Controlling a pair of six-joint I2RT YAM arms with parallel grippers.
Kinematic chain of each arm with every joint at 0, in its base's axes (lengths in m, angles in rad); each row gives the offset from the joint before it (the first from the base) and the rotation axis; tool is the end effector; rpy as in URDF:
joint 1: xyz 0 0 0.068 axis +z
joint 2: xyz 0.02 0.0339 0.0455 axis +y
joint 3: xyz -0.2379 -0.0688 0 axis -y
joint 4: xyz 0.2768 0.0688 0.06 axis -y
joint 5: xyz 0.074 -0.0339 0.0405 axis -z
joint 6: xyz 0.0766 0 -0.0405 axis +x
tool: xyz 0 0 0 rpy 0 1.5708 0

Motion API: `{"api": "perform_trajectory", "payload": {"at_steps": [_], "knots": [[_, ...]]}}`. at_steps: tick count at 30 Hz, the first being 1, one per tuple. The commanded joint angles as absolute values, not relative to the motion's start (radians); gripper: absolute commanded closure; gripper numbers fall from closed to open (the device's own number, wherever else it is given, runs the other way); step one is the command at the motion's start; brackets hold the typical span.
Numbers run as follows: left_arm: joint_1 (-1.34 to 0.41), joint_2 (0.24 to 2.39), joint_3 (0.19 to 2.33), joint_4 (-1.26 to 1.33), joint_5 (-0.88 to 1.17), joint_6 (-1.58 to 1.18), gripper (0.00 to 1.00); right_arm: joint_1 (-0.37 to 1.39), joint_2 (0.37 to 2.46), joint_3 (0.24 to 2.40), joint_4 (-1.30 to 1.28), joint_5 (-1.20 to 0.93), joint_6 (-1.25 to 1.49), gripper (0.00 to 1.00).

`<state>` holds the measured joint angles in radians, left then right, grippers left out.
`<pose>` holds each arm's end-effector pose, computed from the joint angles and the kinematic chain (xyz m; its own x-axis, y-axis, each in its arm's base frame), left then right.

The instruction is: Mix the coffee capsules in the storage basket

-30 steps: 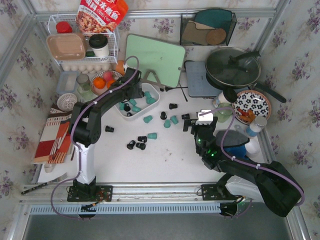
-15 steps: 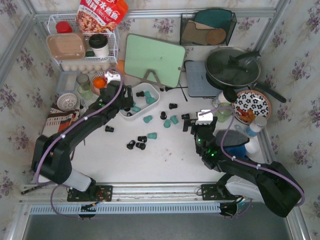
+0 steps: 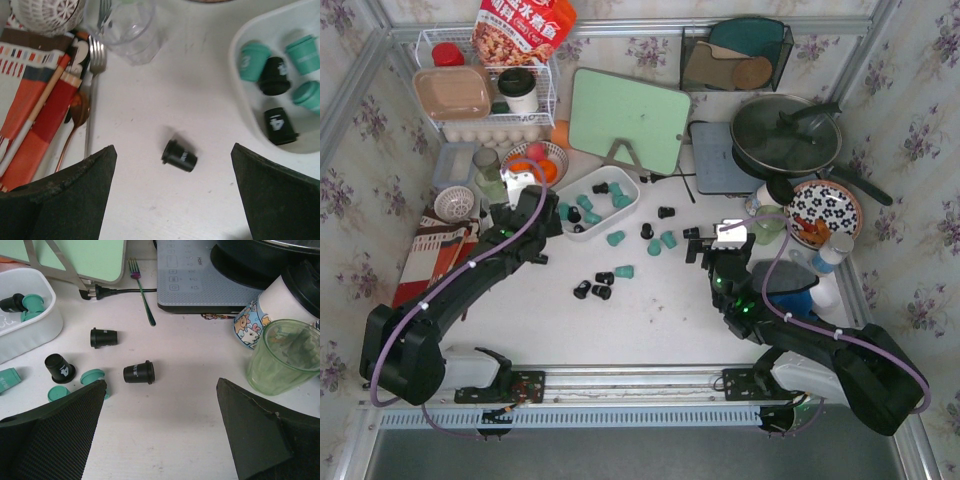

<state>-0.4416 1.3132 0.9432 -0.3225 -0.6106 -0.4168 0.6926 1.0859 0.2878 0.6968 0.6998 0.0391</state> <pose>0.3301 -0.1075 0.2121 -0.5080 -0.1267 -0.8520 -0.2783 0.9602 0.0231 0.2448 0.1390 0.1543 -0.0776 -0.0255 -0.9967 0.0077 0.9996 -0.0262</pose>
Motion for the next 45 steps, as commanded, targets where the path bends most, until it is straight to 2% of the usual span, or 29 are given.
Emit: {"api": "perform_trajectory", "payload": {"at_steps": [1, 14, 18, 26, 39, 45], "knots": [[-0.417, 1.337, 0.926, -0.369, -0.594, -0.437, 0.01, 0.692, 1.082, 0.294, 0.702, 0.704, 0.04, 0.0], [-0.32, 1.476, 0.874, -0.259, -0.2, -0.27, 0.0, 0.692, 1.068, 0.293, 0.696, 0.701, 0.04, 0.0], [-0.284, 1.517, 0.907, -0.299, -0.12, -0.263, 0.1, 0.692, 1.072, 0.293, 0.696, 0.699, 0.04, 0.0], [-0.241, 1.571, 0.95, -0.4, -0.122, -0.307, 0.21, 0.692, 1.078, 0.293, 0.699, 0.699, 0.038, 0.0], [-0.24, 1.683, 1.054, -0.519, -0.185, -0.333, 0.27, 0.693, 1.072, 0.296, 0.693, 0.699, 0.039, 0.0], [-0.24, 1.726, 1.088, -0.531, -0.164, -0.326, 0.36, 0.692, 1.071, 0.295, 0.692, 0.699, 0.04, 0.0]]}}
